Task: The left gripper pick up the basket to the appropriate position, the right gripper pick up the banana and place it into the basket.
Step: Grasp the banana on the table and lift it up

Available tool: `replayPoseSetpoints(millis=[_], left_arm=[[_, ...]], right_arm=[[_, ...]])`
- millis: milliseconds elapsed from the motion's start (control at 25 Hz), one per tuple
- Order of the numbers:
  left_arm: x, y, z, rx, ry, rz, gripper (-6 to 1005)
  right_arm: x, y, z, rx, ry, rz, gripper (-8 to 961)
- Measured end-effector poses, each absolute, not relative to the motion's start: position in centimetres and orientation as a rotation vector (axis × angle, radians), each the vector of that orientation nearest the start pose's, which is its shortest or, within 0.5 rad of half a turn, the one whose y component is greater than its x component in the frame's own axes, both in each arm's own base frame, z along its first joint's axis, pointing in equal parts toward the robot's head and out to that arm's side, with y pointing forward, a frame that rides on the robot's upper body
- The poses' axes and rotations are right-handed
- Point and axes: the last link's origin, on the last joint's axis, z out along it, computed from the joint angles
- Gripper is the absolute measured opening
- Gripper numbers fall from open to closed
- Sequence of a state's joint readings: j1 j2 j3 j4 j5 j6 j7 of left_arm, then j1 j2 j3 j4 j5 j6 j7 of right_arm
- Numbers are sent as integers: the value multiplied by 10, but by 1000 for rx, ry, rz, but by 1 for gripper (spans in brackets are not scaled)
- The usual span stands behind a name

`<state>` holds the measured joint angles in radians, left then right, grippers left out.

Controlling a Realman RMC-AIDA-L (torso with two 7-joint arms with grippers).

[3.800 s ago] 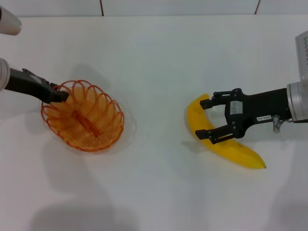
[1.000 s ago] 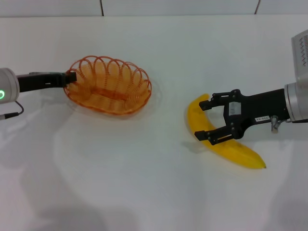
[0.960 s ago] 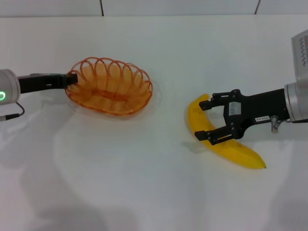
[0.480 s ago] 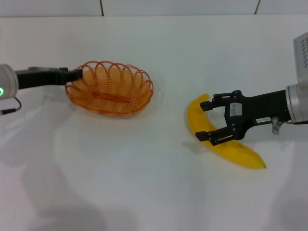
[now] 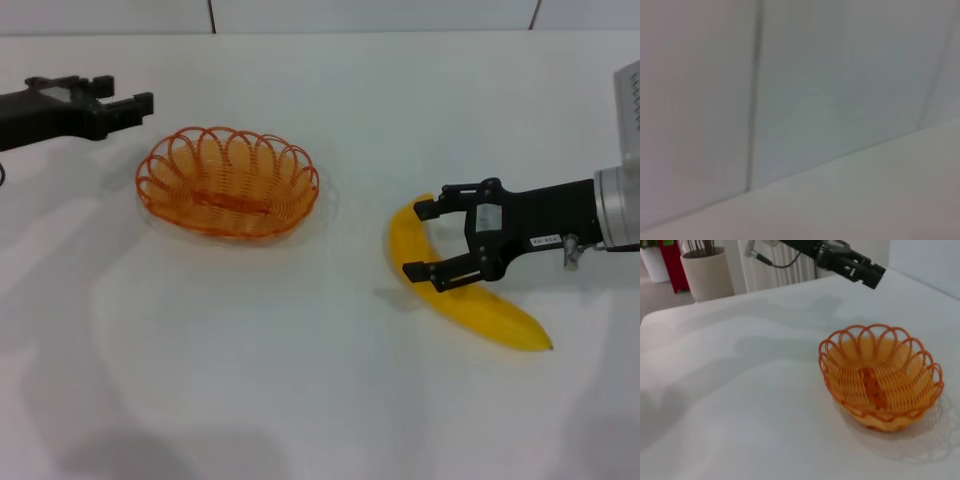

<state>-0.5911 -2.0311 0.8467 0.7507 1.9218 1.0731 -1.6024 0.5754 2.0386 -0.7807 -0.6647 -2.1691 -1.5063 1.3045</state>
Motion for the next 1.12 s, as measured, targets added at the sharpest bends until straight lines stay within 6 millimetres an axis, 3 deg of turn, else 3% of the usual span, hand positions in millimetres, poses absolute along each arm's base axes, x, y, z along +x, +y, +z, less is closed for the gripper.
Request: replayPoseSetpoints(millis=[120,520,840,1120], left_arm=[[-257,396,36,-2441,-571,-501,643],[-276,359,34,-2549,-310,-481,635],[-294,331,25,-2581,-240,-482,634],[-298,328,20,-2574,-249,-495,634]], right_arm=[[271,338,-4,-2876,411,357,892],[273,349,-1,-2796,431,352,892],[271,356,0,-2750,507,354,892],[263,359,6,-2759,559,293,892]])
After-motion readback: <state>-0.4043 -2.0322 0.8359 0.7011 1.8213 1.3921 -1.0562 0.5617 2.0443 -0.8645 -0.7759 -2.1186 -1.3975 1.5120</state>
